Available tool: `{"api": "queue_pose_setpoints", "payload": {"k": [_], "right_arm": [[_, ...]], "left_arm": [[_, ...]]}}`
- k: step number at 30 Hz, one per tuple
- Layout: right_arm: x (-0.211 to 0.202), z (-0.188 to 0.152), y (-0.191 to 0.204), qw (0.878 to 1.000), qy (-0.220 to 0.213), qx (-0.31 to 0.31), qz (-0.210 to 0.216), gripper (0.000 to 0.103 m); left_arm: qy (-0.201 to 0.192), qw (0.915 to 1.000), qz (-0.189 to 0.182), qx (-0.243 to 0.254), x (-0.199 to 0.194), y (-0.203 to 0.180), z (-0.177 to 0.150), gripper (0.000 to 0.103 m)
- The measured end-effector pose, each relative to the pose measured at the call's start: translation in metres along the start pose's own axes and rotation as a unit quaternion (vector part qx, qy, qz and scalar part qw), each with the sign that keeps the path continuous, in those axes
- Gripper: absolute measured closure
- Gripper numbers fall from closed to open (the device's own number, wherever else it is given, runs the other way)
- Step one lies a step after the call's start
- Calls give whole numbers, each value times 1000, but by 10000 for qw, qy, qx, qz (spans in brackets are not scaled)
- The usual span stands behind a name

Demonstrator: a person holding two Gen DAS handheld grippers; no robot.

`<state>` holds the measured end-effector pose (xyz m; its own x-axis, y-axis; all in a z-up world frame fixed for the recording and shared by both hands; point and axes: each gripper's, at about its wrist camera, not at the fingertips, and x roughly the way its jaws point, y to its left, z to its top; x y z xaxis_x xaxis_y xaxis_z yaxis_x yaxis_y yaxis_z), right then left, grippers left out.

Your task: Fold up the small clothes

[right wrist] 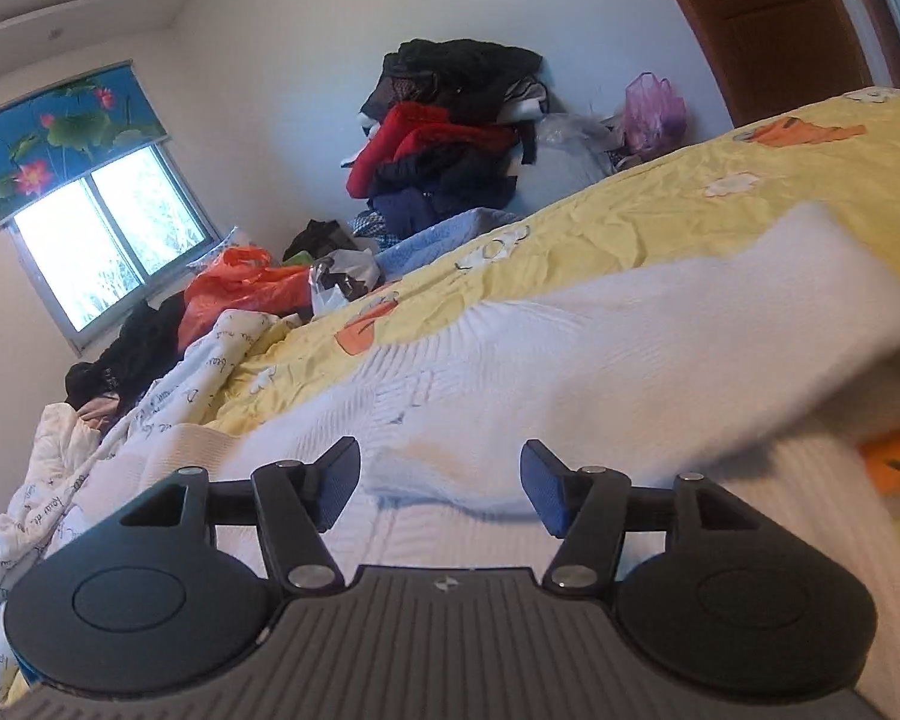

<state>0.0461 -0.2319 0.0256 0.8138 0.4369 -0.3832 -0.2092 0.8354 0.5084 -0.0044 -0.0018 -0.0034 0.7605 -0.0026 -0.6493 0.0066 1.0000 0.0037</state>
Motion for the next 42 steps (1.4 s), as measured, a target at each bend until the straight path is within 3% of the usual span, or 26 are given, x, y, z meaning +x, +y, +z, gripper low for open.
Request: {"api": "queue_pose_setpoints", "payload": {"k": [3, 5, 7, 9, 11, 14, 16, 17, 21, 23, 24, 25, 30, 37, 42], "right_arm": [[-23, -19, -17, 9989, 82, -164, -422, 34], [-30, -23, -32, 9989, 97, 389, -234, 31], [-34, -26, -41, 9982, -89, 600, -7, 20], [-34, -25, -47, 9969, -136, 767, 134, 18], [-34, -25, -52, 9956, -145, 886, 283, 18], [-37, -24, -56, 9932, -209, 1012, 531, 17], [-37, -23, -58, 9929, -192, 1026, 566, 17], [-37, -23, -58, 9929, -172, 1022, 585, 17], [-36, -22, -57, 9930, -152, 988, 628, 17], [-35, -22, -57, 9925, -137, 1018, 661, 17], [-35, -22, -58, 9923, -135, 1034, 674, 16], [-35, -22, -58, 9920, -138, 1052, 692, 16], [-34, -22, -60, 9914, -141, 1084, 718, 15], [-35, -23, -59, 9913, -158, 1095, 715, 16], [-36, -22, -60, 9911, -185, 1118, 702, 16]], "left_arm": [[19, 10000, -21, 5, -1, 1, 1, 0], [20, 9999, -132, -97, -4, 5, 5, 0], [-12, 9972, -596, -451, -5, 14, 21, 0], [45, 9878, -1145, -1055, 0, 25, 47, 0], [110, 9721, -1624, -1689, 16, 33, 71, 0], [499, 9609, -1641, -2175, 54, 32, 100, 0], [768, 9496, -1978, -2309, 78, 24, 111, 0], [837, 9493, -2024, -2256, 87, 17, 114, 0], [858, 9703, -1403, -1777, 111, -13, 121, 1], [762, 9773, -1202, -1570, 113, -22, 126, 24], [769, 9798, -1103, -1484, 114, -26, 128, 47], [781, 9828, -943, -1381, 116, -28, 131, 64], [763, 9898, -726, -957, 115, -29, 139, 90], [-72, 9980, -575, -251, 78, -34, 158, 95], [-505, 9980, -323, -186, 57, -8, 176, 95]]}}
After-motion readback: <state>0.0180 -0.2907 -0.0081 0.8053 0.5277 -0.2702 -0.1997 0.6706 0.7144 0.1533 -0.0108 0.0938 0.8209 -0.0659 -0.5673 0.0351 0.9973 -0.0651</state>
